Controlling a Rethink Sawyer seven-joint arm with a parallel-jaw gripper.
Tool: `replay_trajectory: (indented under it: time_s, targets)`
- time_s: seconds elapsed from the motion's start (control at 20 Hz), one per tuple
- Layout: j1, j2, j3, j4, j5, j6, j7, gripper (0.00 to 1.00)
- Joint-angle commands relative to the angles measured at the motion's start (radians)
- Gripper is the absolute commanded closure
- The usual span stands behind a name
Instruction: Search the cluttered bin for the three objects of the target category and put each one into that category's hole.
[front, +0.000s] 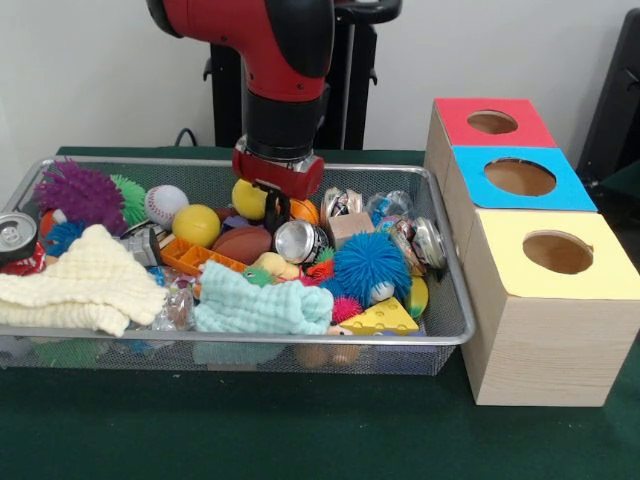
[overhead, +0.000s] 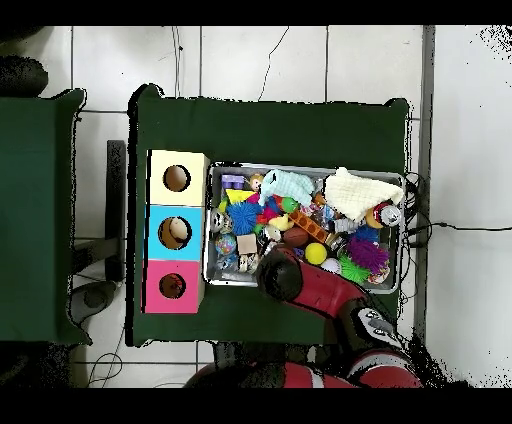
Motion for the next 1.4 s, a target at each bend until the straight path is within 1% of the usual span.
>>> replay_trajectory:
  time_s: [0.05, 0.25, 0.4, 0.5, 0.55, 0.65, 0.75, 1.05, 1.4]
  targets:
    - [-0.032, 0.029, 0.071, -0.105, -0.035, 0.035, 0.048, 1.00]
    - [-0.047, 0.038, 0.091, -0.090, -0.042, -0.019, 0.082, 1.00]
    - [-0.042, 0.052, 0.092, -0.119, -0.042, -0.024, 0.077, 1.00]
    - [-0.047, 0.076, 0.109, -0.174, -0.042, 0.014, 0.044, 1.00]
    - [-0.060, 0.100, 0.133, -0.215, -0.047, 0.047, 0.013, 1.00]
    - [-0.075, 0.134, 0.163, -0.271, -0.054, 0.092, -0.024, 1.00]
    - [-0.079, 0.151, 0.178, -0.307, -0.063, 0.114, -0.042, 1.00]
    - [-0.036, 0.140, 0.148, -0.358, -0.059, 0.192, -0.027, 1.00]
    - [-0.044, 0.152, 0.163, -0.390, -0.069, 0.224, -0.020, 1.00]
